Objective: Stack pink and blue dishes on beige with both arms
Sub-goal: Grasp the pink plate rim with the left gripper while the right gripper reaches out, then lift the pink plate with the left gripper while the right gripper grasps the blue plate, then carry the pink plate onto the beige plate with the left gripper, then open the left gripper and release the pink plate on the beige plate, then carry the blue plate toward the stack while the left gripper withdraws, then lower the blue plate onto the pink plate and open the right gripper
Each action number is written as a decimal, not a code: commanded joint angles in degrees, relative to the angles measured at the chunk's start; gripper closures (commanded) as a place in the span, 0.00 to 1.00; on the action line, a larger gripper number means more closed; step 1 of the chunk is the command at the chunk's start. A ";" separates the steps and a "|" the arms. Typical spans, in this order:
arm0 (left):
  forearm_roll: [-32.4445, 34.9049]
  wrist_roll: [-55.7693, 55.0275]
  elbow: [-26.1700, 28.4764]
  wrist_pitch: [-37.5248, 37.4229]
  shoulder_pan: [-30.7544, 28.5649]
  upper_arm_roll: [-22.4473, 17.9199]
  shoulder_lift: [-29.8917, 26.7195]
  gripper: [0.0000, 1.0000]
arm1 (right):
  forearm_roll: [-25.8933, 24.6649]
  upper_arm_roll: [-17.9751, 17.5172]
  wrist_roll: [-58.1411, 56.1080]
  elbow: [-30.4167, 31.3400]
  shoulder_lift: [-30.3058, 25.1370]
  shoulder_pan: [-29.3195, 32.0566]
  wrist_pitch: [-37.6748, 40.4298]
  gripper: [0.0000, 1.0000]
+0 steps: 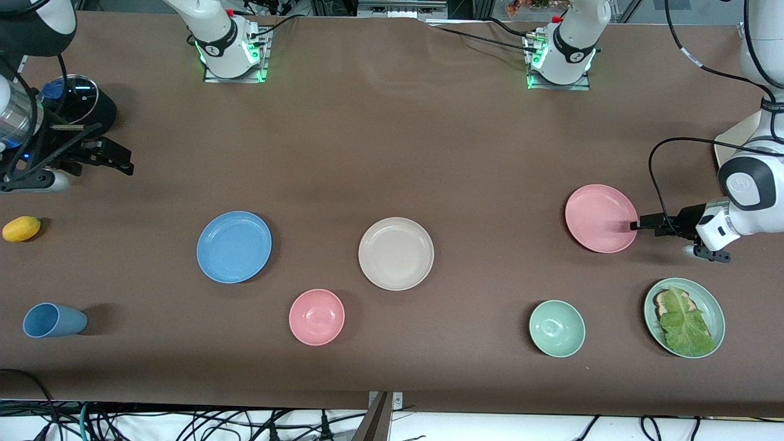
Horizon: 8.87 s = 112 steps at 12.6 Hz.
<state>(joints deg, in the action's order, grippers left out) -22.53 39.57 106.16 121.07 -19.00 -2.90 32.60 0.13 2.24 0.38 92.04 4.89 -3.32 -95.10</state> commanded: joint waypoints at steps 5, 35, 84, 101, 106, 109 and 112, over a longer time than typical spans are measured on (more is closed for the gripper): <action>-2.78 1.92 10.64 7.85 -0.33 0.17 -5.61 0.00 | 1.80 -0.48 0.41 -2.56 4.93 1.12 -2.89 0.00; -9.38 -0.52 5.82 -1.61 2.91 2.01 -5.26 1.00 | 1.45 -1.10 -3.09 27.41 23.66 0.24 -56.22 0.08; -8.23 -54.51 -14.02 6.89 42.21 3.71 2.30 0.15 | 6.97 -1.19 5.67 -10.56 26.48 -9.33 -13.53 1.00; 18.74 -35.35 -29.52 -30.45 21.65 -1.76 -3.85 0.00 | 10.33 -1.10 44.96 -11.18 37.81 -30.16 -35.84 1.00; 18.22 -35.96 -28.47 -33.61 15.32 3.41 -11.31 0.00 | 10.42 -1.10 46.56 -11.18 39.49 -31.31 -36.99 1.00; 18.75 -35.79 -29.07 -34.14 15.40 3.86 -13.26 0.00 | 10.50 -1.19 46.64 -11.18 40.10 -31.40 -37.08 1.00; 19.72 -35.52 -28.56 -34.32 15.23 3.78 -17.28 0.00 | 10.50 -1.10 46.64 -11.18 40.19 -31.66 -37.08 0.62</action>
<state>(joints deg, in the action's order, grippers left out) -4.40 3.76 76.45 87.22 -3.07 0.18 19.01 9.78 0.75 46.51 82.86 44.04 -34.42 -132.23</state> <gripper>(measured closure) 0.000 0.899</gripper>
